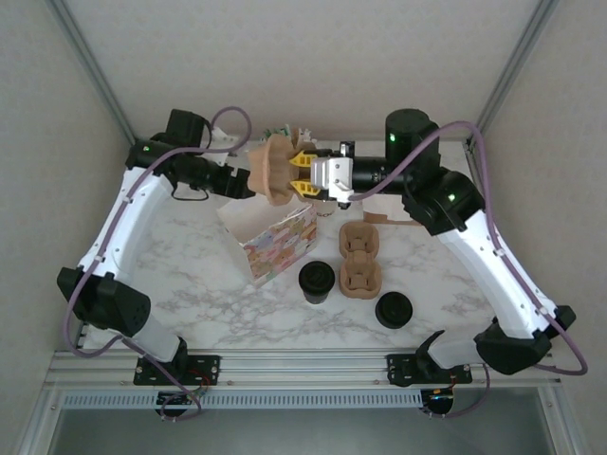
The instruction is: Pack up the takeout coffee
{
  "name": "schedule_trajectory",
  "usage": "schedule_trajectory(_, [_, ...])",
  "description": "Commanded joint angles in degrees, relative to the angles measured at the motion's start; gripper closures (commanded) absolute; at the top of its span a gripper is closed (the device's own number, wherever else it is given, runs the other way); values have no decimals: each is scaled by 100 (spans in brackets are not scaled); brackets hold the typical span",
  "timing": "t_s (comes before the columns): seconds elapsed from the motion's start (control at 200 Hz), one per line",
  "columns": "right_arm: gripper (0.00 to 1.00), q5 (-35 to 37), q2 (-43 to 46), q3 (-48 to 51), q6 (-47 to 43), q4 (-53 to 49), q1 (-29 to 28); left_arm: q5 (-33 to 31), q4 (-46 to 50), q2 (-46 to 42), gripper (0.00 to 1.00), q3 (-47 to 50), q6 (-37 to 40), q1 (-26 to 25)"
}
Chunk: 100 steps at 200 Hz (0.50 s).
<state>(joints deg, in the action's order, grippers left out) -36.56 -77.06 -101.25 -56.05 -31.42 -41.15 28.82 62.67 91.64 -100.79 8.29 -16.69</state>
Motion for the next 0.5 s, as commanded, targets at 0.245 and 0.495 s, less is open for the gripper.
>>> schedule_trajectory(0.245, [73, 436, 827, 952, 1870, 772, 9, -644, 421, 400, 45, -510, -26, -225])
schedule_trajectory(0.495, [75, 794, 1036, 1230, 2744, 887, -59, -855, 404, 222, 79, -443, -637, -265])
